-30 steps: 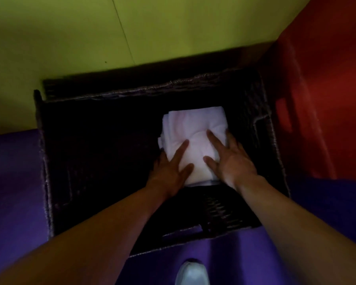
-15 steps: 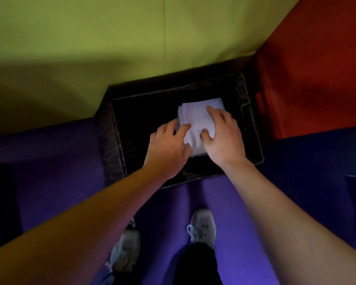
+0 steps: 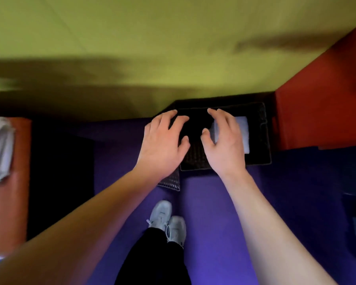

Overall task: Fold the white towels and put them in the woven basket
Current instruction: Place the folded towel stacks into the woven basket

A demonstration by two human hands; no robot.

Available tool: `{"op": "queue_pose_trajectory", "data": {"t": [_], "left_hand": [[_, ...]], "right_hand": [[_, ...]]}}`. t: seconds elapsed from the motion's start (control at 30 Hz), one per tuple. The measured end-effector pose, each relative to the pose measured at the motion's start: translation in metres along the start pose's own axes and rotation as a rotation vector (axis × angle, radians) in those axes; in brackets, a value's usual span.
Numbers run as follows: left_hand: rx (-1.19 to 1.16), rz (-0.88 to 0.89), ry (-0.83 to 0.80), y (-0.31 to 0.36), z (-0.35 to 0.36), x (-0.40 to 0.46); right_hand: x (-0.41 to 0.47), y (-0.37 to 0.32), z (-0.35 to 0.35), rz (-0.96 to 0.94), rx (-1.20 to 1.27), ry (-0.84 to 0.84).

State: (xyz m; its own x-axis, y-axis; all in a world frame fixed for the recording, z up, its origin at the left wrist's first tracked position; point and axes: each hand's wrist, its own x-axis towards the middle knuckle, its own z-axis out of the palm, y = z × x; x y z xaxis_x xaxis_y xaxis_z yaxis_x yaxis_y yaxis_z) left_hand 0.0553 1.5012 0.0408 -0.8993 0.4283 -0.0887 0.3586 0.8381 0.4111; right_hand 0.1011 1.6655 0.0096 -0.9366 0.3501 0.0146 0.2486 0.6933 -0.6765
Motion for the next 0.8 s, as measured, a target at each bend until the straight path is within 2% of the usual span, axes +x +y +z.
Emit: {"op": "queue_pose_trajectory", "data": {"t": [0.37,0.8], "left_hand": [[0.027,-0.238,0.171,-0.043,-0.133,-0.094],[0.012,-0.621,0.254,-0.201,-0.195,-0.196]], "right_hand": [[-0.034,-0.149,-0.005,-0.176,0.099,-0.121],[-0.048,-0.304,0.121,-0.427,0.117,-0.354]]}}
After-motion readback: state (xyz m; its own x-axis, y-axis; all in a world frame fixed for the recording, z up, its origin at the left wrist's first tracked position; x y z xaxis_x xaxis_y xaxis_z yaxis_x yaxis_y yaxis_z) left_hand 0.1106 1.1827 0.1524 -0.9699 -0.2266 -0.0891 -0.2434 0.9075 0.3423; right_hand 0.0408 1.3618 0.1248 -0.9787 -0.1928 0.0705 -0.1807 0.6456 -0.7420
